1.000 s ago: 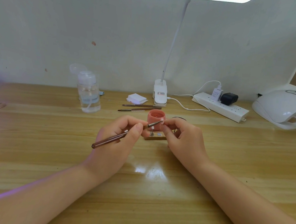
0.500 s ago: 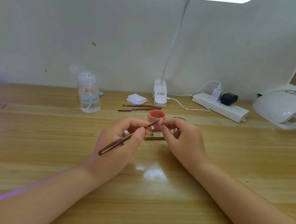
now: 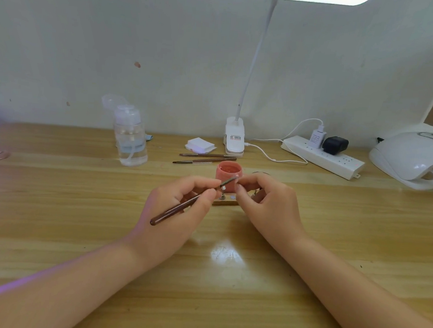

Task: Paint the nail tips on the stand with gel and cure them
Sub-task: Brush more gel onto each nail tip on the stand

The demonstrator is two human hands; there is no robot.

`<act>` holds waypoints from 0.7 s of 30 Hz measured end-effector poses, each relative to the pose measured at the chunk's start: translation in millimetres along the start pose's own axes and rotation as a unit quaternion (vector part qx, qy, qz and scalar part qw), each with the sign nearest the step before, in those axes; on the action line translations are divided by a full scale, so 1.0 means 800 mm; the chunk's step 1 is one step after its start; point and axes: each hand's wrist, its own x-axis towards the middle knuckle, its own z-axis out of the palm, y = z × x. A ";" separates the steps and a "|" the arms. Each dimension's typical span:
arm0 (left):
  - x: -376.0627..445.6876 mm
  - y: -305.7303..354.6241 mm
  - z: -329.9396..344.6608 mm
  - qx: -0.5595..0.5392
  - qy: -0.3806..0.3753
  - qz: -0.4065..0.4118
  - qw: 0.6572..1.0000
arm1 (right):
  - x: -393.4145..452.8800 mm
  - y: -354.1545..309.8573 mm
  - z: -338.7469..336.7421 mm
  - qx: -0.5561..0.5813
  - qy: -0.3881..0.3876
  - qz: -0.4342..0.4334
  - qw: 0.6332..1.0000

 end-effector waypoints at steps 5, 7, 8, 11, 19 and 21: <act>-0.002 -0.001 -0.001 -0.010 0.011 0.014 1.000 | 0.001 0.001 0.000 0.010 -0.004 0.005 1.000; -0.001 0.000 0.000 -0.018 0.011 0.012 1.000 | 0.000 0.001 0.000 0.002 -0.003 0.002 1.000; 0.000 0.000 0.001 -0.015 0.006 0.007 1.000 | 0.000 0.001 0.001 -0.002 -0.003 -0.002 1.000; 0.001 -0.001 0.001 0.005 -0.005 0.001 1.000 | 0.000 0.000 0.000 -0.002 -0.005 -0.007 1.000; 0.026 0.009 -0.003 0.010 0.071 -0.022 0.997 | 0.002 0.002 0.003 0.011 0.006 0.012 1.000; 0.045 0.017 -0.006 0.020 0.095 -0.039 0.995 | 0.002 0.002 0.004 0.015 0.006 0.015 1.000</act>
